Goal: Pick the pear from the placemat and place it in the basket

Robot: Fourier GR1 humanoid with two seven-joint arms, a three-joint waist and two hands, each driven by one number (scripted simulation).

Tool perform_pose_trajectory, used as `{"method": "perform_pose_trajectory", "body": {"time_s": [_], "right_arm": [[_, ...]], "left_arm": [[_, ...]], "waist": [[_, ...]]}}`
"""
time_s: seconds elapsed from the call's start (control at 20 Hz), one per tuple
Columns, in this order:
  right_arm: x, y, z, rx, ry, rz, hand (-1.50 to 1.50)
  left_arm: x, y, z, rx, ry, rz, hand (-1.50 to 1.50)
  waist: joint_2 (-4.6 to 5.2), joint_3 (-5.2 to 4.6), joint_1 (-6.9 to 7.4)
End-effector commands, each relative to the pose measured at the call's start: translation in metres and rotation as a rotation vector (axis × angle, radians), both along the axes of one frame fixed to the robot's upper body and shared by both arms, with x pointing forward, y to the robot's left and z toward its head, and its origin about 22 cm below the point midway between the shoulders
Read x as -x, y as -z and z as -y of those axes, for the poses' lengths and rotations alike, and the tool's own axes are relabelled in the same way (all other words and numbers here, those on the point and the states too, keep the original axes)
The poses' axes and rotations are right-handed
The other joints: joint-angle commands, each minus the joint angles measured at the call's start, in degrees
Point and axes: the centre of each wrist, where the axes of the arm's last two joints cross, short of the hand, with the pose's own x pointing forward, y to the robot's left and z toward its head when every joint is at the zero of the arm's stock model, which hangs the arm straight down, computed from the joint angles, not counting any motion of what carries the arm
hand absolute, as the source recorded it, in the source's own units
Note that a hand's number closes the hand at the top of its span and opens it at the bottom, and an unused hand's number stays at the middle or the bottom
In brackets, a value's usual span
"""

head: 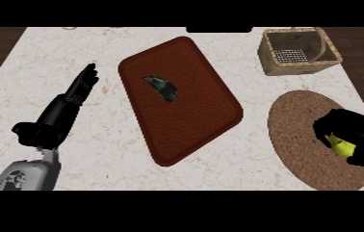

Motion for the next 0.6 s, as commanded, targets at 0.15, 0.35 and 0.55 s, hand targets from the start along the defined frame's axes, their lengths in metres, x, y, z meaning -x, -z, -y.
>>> {"method": "perform_pose_trajectory", "body": {"time_s": [0.15,0.35,0.55], "right_arm": [[-0.017,0.001,-0.08,-0.197,0.244,0.024,1.5],[-0.014,-0.009,-0.114,-0.383,0.272,-0.077,1.5],[-0.008,-0.026,-0.151,-0.68,0.276,-0.084,1.5]], "left_arm": [[0.003,0.0,-0.016,-0.018,-0.039,-0.026,0.0],[0.011,0.009,-0.022,-0.007,-0.071,-0.027,0.0],[0.013,0.003,-0.028,-0.015,-0.098,-0.034,0.0]], "waist": [[-1.12,0.34,-2.92],[-1.16,0.32,-3.51],[-1.65,0.48,-4.4]]}}
